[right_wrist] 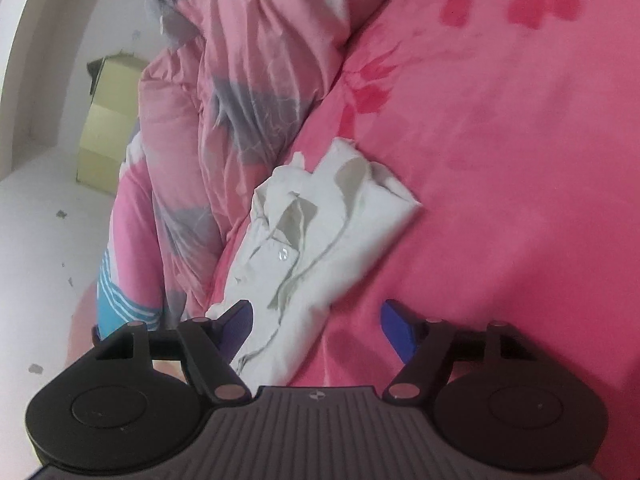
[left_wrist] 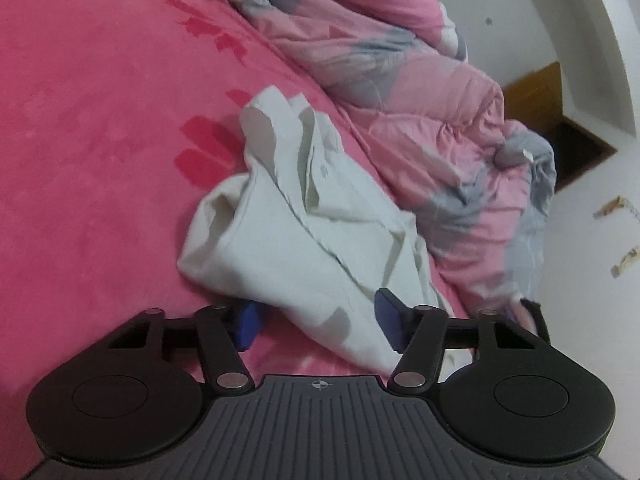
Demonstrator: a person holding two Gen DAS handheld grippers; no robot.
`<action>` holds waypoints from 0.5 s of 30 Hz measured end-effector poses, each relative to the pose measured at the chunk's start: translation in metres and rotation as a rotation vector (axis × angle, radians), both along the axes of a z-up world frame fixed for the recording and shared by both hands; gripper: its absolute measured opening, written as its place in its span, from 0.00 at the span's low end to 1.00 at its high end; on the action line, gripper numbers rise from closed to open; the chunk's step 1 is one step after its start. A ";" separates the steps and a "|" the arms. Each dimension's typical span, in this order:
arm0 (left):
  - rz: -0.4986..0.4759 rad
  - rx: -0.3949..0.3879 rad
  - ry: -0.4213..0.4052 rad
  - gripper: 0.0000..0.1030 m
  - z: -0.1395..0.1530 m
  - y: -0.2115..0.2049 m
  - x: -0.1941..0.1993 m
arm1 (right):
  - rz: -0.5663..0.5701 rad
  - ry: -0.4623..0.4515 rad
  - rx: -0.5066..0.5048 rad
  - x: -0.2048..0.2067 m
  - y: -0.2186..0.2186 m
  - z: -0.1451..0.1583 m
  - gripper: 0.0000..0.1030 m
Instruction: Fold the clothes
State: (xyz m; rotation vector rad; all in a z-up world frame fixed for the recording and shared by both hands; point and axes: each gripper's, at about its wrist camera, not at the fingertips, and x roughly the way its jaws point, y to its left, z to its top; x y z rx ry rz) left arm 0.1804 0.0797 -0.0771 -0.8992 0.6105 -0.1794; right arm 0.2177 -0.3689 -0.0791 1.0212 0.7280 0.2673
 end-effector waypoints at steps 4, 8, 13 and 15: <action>0.041 0.006 -0.027 0.35 -0.005 -0.002 0.005 | 0.018 0.002 -0.010 0.021 0.007 -0.003 0.60; 0.082 0.004 -0.025 0.10 -0.011 -0.002 0.013 | 0.020 -0.008 -0.016 0.032 0.010 -0.007 0.36; 0.101 0.049 -0.075 0.01 0.001 -0.005 0.008 | -0.014 -0.015 0.041 0.032 0.006 -0.021 0.03; 0.101 0.074 -0.098 0.00 0.009 -0.007 0.004 | -0.023 -0.038 0.051 0.027 0.007 -0.019 0.02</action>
